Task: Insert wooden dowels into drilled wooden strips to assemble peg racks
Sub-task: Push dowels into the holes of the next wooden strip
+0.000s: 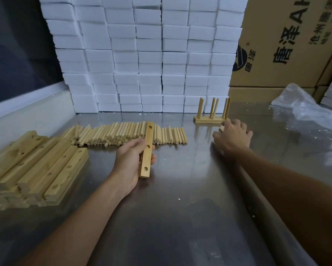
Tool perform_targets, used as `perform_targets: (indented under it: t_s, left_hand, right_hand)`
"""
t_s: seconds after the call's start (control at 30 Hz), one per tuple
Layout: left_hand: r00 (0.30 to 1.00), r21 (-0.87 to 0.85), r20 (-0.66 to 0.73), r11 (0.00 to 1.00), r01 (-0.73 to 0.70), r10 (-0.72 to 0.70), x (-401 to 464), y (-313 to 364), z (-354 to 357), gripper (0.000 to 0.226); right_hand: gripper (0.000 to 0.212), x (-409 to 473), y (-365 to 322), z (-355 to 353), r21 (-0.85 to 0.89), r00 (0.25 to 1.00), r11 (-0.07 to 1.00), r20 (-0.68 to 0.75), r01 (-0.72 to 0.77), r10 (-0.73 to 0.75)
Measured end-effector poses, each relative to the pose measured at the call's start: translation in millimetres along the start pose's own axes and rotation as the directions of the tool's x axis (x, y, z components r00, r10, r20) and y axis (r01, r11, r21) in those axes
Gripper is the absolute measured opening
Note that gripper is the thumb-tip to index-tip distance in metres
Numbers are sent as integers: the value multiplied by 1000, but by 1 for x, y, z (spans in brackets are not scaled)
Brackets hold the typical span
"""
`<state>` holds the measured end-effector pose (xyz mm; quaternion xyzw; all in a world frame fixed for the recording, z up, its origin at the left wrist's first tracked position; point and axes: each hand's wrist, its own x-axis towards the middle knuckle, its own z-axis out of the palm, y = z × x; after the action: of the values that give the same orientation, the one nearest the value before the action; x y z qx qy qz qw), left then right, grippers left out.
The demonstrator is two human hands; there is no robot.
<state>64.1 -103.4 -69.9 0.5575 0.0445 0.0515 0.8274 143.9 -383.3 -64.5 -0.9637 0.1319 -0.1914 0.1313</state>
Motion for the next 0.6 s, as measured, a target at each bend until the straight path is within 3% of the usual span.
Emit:
perform_targets:
  t_s: [0.23, 0.6]
  left_hand:
    - [1000, 11, 5, 1000, 1, -1, 3, -1, 0, 15]
    - [1000, 44, 10, 999, -6, 5, 8, -4, -1, 15]
  right_hand:
    - [65, 28, 16, 15, -16, 972, 994, 210, -104, 105]
    - [31, 19, 2, 12, 115, 995, 992, 88, -51, 41]
